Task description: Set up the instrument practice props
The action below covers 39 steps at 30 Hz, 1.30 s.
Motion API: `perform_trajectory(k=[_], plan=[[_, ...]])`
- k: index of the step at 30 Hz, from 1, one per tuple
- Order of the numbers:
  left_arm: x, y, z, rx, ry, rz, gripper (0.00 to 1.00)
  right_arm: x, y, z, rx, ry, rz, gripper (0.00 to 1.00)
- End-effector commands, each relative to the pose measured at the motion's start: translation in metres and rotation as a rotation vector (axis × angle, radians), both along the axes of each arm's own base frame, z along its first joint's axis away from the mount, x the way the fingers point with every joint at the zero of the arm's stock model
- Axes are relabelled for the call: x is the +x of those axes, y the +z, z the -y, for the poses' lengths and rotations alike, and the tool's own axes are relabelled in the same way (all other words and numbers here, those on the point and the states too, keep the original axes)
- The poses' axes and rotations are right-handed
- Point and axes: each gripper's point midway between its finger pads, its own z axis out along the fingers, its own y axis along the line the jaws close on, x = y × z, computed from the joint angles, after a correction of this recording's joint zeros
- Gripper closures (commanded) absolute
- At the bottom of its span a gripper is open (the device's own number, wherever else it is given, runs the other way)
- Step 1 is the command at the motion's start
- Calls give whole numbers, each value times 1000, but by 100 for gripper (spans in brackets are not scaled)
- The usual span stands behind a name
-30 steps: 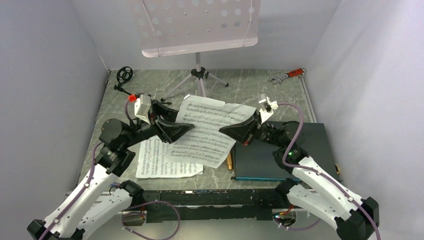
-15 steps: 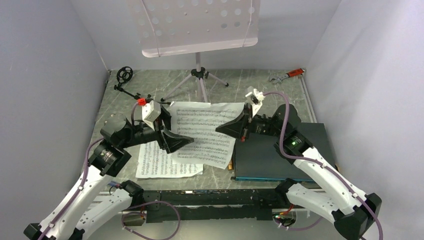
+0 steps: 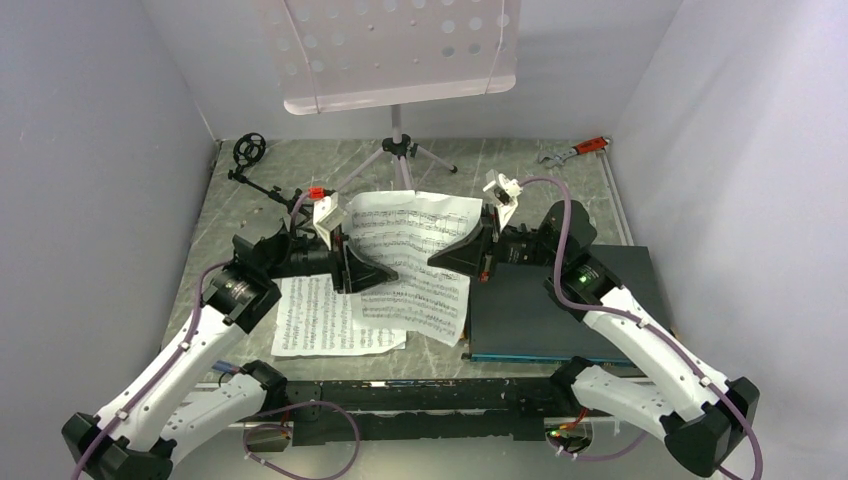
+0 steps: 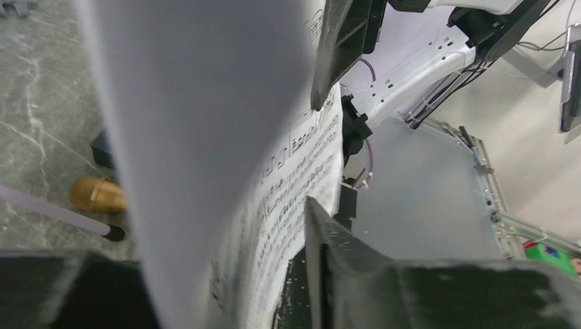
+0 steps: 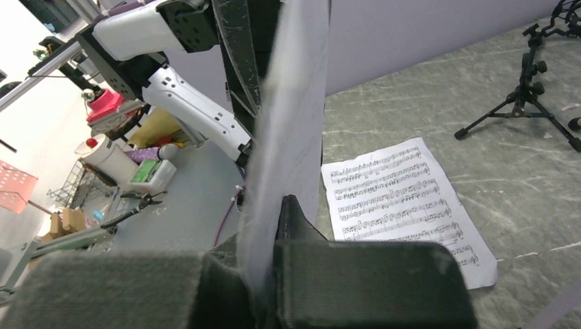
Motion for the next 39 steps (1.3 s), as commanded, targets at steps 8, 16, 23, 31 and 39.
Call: perform_trajectory(k=[8,16,23,31,39], plan=[[-11,29,-3,-87,-19,79,88,1,25,0,45,-4,86,100],[-14,32,-12,-82,39,100,36,-1,30,5,66,-31,107,100],[-18,35,-11,-120,23,104,37,-4,36,5,97,-19,99,100],[-14,34,-3,-130,-19,77,56,-5,37,2,112,3,87,100],[-12,32,-4,-132,2,73,97,9,27,2,70,-67,68,94]])
